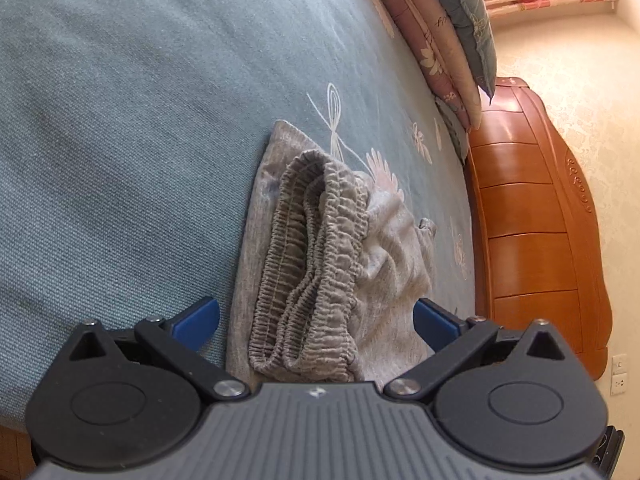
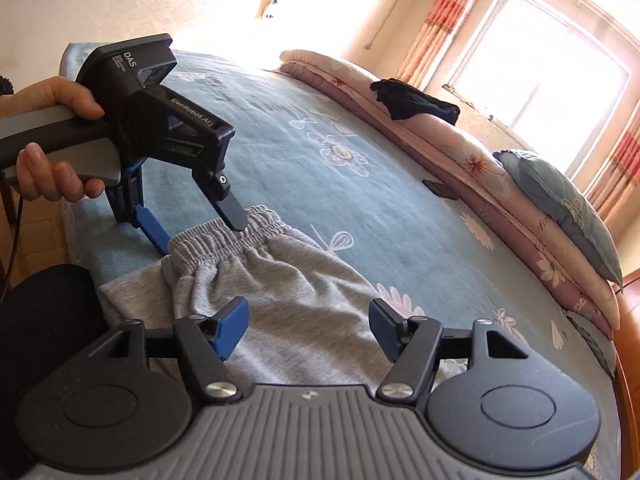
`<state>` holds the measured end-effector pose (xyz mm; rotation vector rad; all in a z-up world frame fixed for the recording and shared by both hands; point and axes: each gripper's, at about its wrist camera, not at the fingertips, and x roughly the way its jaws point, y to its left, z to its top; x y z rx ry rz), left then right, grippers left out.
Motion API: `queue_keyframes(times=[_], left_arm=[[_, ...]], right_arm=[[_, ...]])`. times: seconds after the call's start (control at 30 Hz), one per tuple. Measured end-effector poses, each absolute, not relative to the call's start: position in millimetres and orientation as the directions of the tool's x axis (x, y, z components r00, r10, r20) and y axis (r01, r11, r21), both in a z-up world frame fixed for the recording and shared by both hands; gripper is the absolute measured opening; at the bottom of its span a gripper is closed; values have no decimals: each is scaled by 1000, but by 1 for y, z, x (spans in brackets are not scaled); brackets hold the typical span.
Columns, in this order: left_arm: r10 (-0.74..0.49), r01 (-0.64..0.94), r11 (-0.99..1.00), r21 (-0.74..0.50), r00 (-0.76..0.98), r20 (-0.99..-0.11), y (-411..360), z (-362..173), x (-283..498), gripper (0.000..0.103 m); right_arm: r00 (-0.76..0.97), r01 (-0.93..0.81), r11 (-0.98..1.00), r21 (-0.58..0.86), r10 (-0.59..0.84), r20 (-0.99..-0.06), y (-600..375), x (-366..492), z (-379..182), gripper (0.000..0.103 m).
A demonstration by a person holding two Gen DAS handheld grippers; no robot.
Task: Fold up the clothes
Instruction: 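Close the left tool on the ribbed elastic waistband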
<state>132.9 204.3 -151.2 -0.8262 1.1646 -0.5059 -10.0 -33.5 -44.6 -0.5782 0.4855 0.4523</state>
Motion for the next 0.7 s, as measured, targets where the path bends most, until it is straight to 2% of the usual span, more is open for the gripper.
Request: queue_keyframes(times=[0.17, 0.3, 0.4, 0.53, 0.7], left_arm=[[-738, -15, 639, -769, 271, -618, 191, -147, 156, 102], [-764, -52, 584, -810, 302, -571, 199, -151, 166, 102], [-777, -49, 565, -824, 304, -551, 199, -153, 160, 102], [-796, -30, 572, -820, 223, -563, 196, -154, 136, 102], [-795, -22, 568, -823, 246, -555, 196, -152, 137, 102]], right_arm=[[819, -441, 827, -349, 211, -534, -67, -2, -38, 73], [825, -400, 863, -310, 190, -533, -85, 5, -37, 73], [829, -380, 875, -301, 178, -530, -94, 7, -37, 73], [836, -370, 877, -305, 171, -522, -102, 6, -37, 73], [831, -343, 899, -271, 157, -533, -119, 12, -39, 75]])
